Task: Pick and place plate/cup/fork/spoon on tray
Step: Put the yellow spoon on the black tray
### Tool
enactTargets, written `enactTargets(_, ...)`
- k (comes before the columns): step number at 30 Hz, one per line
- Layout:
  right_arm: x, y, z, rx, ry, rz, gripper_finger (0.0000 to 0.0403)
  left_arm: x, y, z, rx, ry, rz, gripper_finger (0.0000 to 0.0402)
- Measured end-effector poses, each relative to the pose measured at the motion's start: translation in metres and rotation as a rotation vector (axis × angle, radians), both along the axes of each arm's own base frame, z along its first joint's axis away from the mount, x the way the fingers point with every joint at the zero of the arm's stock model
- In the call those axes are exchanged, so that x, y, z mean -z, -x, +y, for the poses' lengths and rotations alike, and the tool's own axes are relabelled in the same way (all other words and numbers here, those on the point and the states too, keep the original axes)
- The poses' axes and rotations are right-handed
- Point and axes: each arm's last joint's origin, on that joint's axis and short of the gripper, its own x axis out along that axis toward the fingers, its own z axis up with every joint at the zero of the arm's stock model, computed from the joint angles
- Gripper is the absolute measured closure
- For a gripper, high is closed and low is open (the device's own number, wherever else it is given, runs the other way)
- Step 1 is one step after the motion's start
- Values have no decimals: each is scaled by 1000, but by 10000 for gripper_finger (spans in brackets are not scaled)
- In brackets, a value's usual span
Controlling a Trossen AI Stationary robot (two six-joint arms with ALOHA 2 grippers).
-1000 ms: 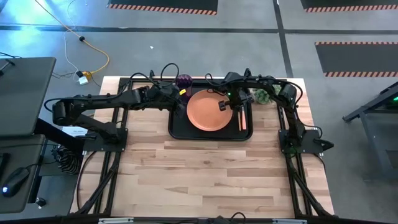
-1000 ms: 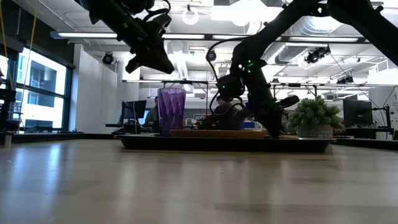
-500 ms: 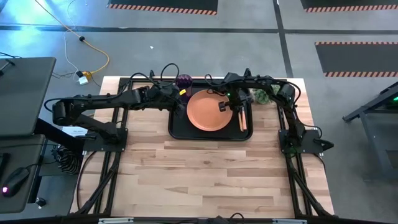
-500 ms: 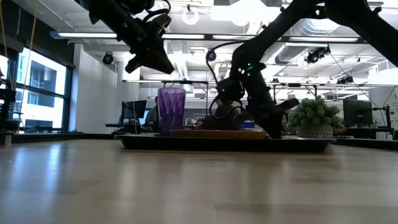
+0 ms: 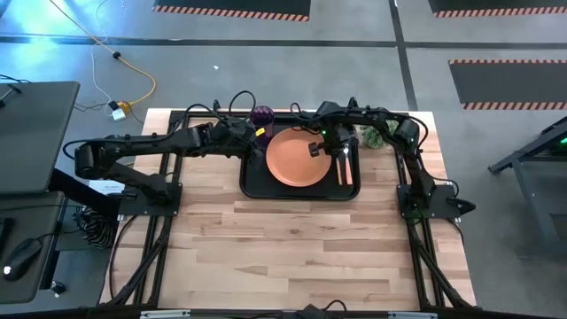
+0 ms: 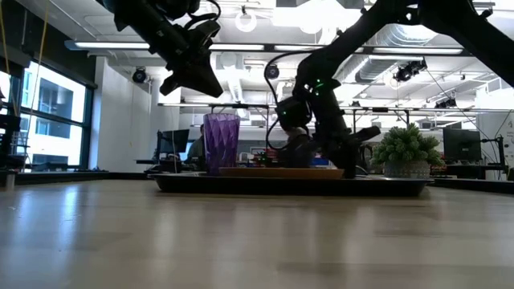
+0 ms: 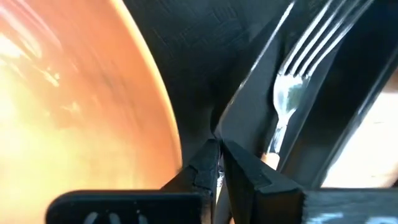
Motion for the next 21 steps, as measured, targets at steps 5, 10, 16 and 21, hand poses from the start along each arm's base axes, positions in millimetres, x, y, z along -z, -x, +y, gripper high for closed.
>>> enactTargets(5,0,2,-1,4,-20,-3,388,0,0,0,5,-6,3,364)
enactTargets(10,0,0,-2,-2,-13,-18,388,0,0,0,6,-6,3,364)
enactTargets(16,1,-1,-3,3,-16,-42,388,0,0,0,8,-8,4,364)
enactTargets(21,1,-1,-2,5,-20,-38,388,1,1,0,8,-5,13,364)
